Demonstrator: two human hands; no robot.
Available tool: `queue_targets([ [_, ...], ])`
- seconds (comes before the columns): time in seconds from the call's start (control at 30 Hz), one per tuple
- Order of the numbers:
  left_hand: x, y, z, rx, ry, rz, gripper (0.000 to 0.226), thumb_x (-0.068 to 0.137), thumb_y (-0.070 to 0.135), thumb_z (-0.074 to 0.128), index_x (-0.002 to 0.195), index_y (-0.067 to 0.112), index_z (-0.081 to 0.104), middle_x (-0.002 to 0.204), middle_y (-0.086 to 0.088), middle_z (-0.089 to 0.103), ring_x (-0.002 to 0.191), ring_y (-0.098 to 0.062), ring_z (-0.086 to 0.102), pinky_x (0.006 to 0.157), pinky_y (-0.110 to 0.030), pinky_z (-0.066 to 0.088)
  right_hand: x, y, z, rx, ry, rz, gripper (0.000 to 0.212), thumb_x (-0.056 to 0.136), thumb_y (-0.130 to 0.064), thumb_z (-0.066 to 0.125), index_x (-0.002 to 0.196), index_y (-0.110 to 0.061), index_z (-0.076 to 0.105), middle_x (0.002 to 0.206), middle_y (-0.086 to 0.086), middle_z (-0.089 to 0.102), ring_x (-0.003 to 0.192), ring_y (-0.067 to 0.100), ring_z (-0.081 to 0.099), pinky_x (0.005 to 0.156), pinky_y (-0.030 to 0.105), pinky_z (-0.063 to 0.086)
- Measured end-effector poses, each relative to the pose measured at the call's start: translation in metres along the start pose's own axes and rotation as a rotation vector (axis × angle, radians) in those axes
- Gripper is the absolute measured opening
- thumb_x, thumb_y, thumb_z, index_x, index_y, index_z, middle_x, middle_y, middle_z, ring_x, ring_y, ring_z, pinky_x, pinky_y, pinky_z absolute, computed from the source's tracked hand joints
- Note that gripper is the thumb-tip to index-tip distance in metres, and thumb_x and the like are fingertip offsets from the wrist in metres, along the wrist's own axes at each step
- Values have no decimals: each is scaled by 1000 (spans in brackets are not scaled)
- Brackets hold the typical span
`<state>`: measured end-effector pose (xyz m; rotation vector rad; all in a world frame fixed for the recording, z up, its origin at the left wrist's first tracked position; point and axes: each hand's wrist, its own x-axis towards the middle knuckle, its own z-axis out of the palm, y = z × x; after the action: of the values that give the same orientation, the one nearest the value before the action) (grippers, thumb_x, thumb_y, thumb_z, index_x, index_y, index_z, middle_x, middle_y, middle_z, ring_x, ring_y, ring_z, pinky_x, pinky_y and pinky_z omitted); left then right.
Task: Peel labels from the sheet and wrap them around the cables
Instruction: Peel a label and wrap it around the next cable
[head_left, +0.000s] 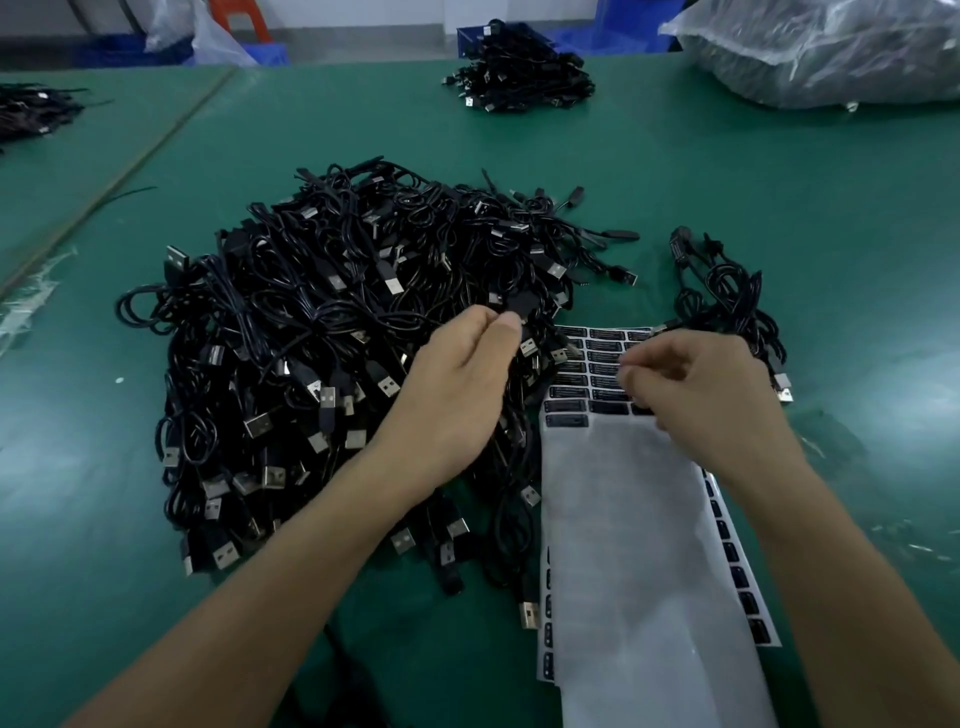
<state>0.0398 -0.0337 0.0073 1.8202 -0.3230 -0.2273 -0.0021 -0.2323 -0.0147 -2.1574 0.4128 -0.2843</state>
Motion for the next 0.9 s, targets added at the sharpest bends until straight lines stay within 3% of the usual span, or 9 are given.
queue_targets([
  [0.03,-1,-2,2,34,-14,6,33,103,38,43,76,19,38,57,12,33,51,-8,30,45,-24,29,-1,-1,-1,-39,44,-29,15,87,-16,71,81,-30,72,71,-13,69,70,-5,65,60,6,47],
  [0.1,-2,-7,5,125,-58,30,32,97,42,55,79,19,40,57,13,39,49,-6,34,43,-21,35,-2,-3,-8,-129,123,-53,13,87,-14,69,91,-26,74,82,-16,68,75,-5,63,59,-1,40],
  [0.17,-4,-10,9,238,-89,72,35,88,36,71,79,23,40,62,13,46,50,-2,40,47,-16,40,-3,0,-18,-213,126,-27,18,87,-17,70,104,-22,74,85,-17,64,76,0,60,59,4,38],
  [0.23,-4,-10,15,292,-113,115,43,80,28,81,79,26,38,71,11,55,54,-1,47,51,-17,44,-5,2,-25,-254,47,35,30,85,-24,76,115,-22,71,89,-13,61,81,6,57,65,18,40],
  [0.37,2,-4,29,440,-144,123,46,74,28,82,79,30,36,85,14,64,59,-7,52,57,-37,51,-7,1,-22,-330,-97,97,63,73,-35,88,129,-21,63,102,-4,57,97,17,53,79,27,38],
  [0.5,6,-3,38,684,-157,90,40,73,36,76,87,31,39,91,17,63,66,-6,55,55,-30,38,-4,5,-20,-274,-91,129,64,70,-35,90,126,-20,63,90,-7,58,82,9,55,60,19,36],
  [0.67,5,-6,37,637,-101,74,48,74,38,80,77,32,32,90,17,63,61,-5,49,57,-30,37,-1,11,-15,-197,-123,146,36,71,-34,90,97,-23,66,90,-1,59,74,9,54,55,22,36],
  [0.8,2,-11,36,612,-59,74,53,74,43,81,74,31,30,89,17,63,59,-4,46,58,-30,34,-1,10,-16,-282,-168,125,53,70,-45,87,110,-28,56,105,1,53,94,19,52,64,28,36],
  [0.9,1,-14,35,610,-53,79,52,74,43,82,75,31,31,89,17,62,61,-4,46,59,-31,34,-2,10,-17,-306,-150,141,60,68,-51,87,110,-25,54,106,3,55,92,18,54,60,27,36],
])
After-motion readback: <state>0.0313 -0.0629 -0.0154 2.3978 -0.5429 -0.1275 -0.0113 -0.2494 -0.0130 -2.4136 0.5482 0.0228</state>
